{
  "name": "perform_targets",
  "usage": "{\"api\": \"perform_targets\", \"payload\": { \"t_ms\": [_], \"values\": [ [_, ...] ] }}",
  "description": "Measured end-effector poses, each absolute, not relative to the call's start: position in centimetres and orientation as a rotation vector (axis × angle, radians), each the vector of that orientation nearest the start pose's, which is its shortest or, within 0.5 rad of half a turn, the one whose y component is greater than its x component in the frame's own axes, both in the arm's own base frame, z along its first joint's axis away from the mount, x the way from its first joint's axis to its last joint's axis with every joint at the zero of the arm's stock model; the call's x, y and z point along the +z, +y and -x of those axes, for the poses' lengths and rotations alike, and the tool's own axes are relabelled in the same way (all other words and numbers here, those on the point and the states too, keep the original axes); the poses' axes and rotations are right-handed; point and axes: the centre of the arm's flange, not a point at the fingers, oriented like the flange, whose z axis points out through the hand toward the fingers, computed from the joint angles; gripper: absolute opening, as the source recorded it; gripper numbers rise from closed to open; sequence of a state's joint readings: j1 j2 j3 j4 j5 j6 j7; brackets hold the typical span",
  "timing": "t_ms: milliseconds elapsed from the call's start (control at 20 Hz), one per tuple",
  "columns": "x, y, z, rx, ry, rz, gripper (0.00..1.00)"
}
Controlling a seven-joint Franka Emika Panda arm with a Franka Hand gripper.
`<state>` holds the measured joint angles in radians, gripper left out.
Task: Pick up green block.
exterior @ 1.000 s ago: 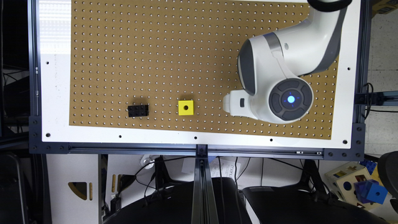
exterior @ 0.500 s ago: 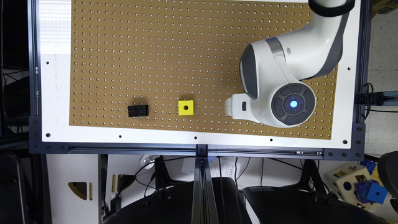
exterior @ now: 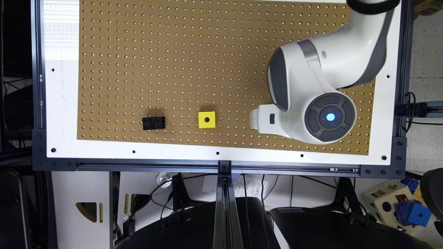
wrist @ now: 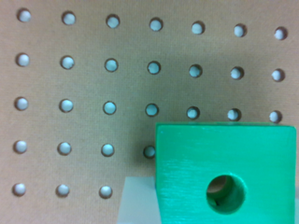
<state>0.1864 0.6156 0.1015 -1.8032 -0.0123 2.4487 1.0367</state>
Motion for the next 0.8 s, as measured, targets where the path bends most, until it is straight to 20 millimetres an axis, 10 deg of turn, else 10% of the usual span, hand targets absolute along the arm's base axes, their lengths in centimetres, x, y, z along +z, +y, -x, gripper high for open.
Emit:
{"api": "perform_targets", "payload": {
  "t_ms": [250,800],
  "values": [
    [21.6,18.2,-63.2,0.005,1.141,2.863,0.0],
    [30.1,18.1,-62.8,-0.008,1.138,2.875,0.0]
  ]
}}
